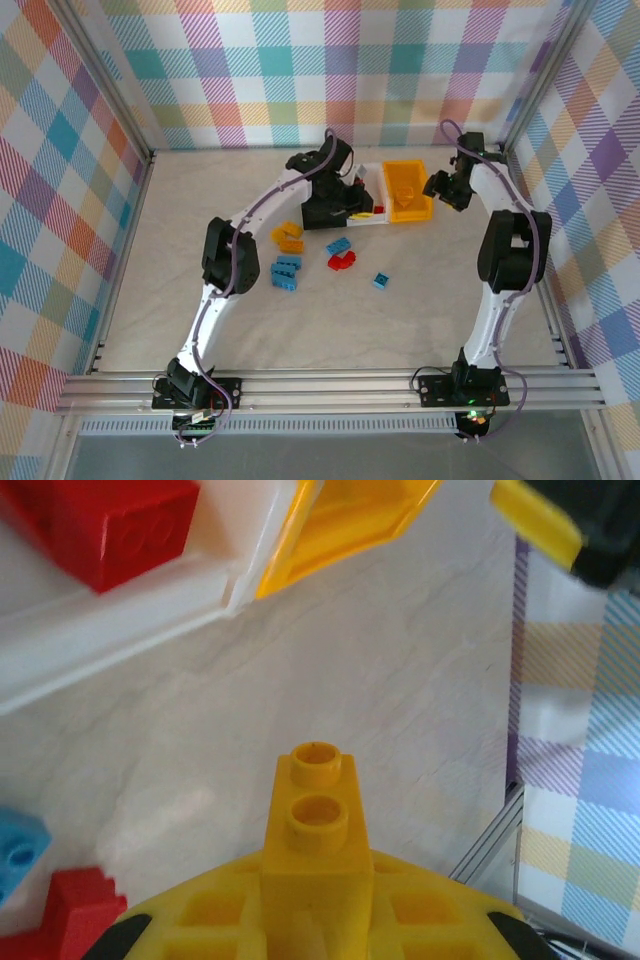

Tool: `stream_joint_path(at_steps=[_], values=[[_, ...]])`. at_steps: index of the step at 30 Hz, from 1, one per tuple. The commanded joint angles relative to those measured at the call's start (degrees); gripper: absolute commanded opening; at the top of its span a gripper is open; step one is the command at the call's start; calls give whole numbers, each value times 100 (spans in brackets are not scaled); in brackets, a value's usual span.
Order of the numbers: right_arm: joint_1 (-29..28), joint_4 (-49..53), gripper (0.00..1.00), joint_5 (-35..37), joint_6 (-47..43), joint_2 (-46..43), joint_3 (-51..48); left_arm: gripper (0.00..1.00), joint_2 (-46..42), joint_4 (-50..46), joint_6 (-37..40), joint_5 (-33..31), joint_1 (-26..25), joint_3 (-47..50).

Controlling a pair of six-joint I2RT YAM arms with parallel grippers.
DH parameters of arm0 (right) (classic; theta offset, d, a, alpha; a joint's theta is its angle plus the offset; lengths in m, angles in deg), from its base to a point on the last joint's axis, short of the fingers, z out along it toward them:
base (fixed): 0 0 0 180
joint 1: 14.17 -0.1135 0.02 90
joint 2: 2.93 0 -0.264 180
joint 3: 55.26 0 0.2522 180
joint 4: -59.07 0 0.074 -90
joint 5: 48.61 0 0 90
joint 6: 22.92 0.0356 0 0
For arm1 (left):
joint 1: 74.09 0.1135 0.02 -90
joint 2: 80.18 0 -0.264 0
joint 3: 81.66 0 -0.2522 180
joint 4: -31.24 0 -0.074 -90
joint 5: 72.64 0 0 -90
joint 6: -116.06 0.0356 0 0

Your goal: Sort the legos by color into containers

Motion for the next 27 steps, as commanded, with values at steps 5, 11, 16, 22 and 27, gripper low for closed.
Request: stream_joint_path(at_steps=[5, 11, 16, 22, 27], values=[[-201, -186, 57, -182, -634, 812, 968, 0, -1100, -365, 220, -51, 166, 630], [-641, 338, 46, -62, -1084, 1460, 1844, 0, -1509, -377, 238, -25, 438, 1119], [-773, 327, 35, -64, -1103, 1328, 1619, 0, -1683, -307, 265, 23, 526, 1414], [-1040, 205, 28, -137, -1079, 868, 1028, 0, -1701, -193, 256, 29, 539, 1523], [-1537, 157, 28, -239, -906, 378, 401, 0, -1500, -106, 242, 33, 539, 1278]])
